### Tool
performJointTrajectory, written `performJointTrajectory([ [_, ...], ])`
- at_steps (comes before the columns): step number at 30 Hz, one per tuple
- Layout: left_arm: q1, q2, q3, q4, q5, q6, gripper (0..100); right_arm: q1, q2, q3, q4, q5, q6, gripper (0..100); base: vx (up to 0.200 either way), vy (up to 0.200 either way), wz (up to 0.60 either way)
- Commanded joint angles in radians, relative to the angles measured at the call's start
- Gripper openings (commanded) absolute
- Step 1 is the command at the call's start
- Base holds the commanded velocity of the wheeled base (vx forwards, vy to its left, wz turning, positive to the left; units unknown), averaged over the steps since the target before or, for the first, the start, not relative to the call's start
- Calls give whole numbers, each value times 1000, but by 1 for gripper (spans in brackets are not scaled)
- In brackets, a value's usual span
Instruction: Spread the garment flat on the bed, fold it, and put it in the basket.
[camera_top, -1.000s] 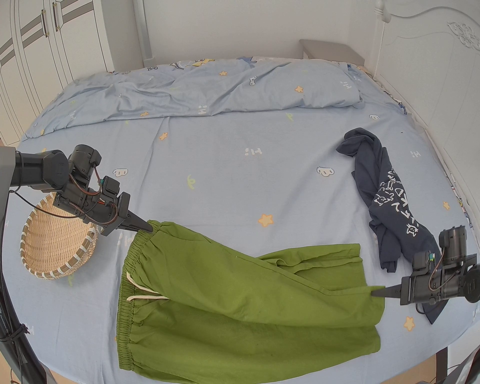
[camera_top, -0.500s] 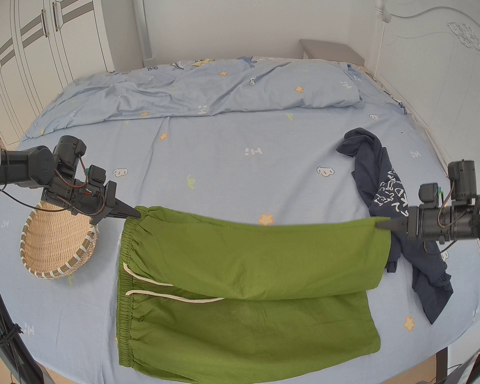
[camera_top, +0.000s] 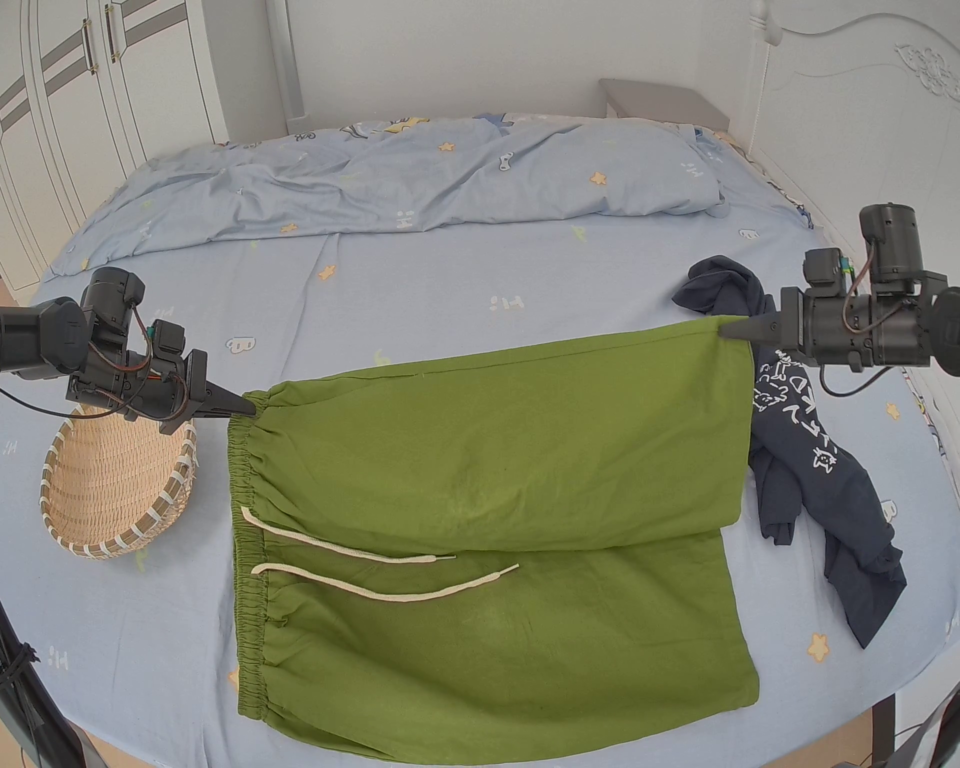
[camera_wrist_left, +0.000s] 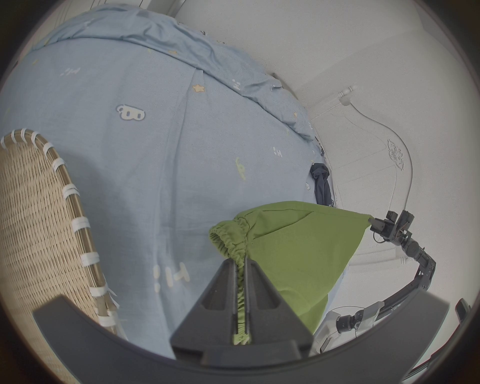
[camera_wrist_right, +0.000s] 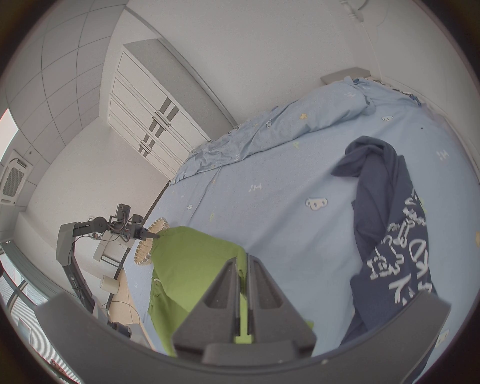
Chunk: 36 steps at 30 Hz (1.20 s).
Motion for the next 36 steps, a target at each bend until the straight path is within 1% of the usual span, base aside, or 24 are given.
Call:
performJointTrajectory([
  [1, 18, 3, 19, -41, 3, 1, 0, 27, 149, -131, 14, -11, -3, 0, 0, 0, 0],
  [2, 28, 9, 17, -53, 1, 1, 0, 32, 187, -192, 17, -12, -3, 0, 0, 0, 0],
  [4, 40, 10, 9, -64, 1, 1, 0, 40, 224, -252, 21, -21, -1, 0, 0, 0, 0],
  [5, 40, 10, 9, -64, 1, 1, 0, 41, 227, -255, 21, -23, -1, 0, 0, 0, 0],
  [7, 46, 12, 6, -83, 1, 1, 0, 46, 256, -315, 24, -49, -3, 0, 0, 0, 0],
  [10, 46, 13, 6, -110, 3, -1, 0, 49, 285, -369, 24, -58, -1, 0, 0, 0, 0],
  [16, 46, 35, 3, -144, 7, -1, 0, 52, 350, -435, 21, -64, -1, 0, 0, 0, 0],
  [18, 48, 37, 2, -147, 7, -1, 0, 55, 368, -447, 16, -75, -1, 0, 0, 0, 0],
  [20, 51, 53, -1, -150, 7, 1, 0, 63, 402, -487, 11, -112, -3, 0, 0, 0, 0],
  [22, 51, 56, -8, -150, 7, 1, 0, 63, 419, -514, 16, -119, -1, 0, 0, 0, 0],
  [25, 51, 78, -14, -150, 10, 1, 0, 61, 449, -565, 22, -124, 2, 0, 0, 0, 0],
  [33, 51, 99, -37, -152, 10, -1, 0, 61, 497, -608, 10, -133, 2, 0, 0, 0, 0],
  [36, 52, 110, -49, -161, 10, -1, 0, 66, 531, -664, 25, -146, 5, 0, 0, 0, 0],
])
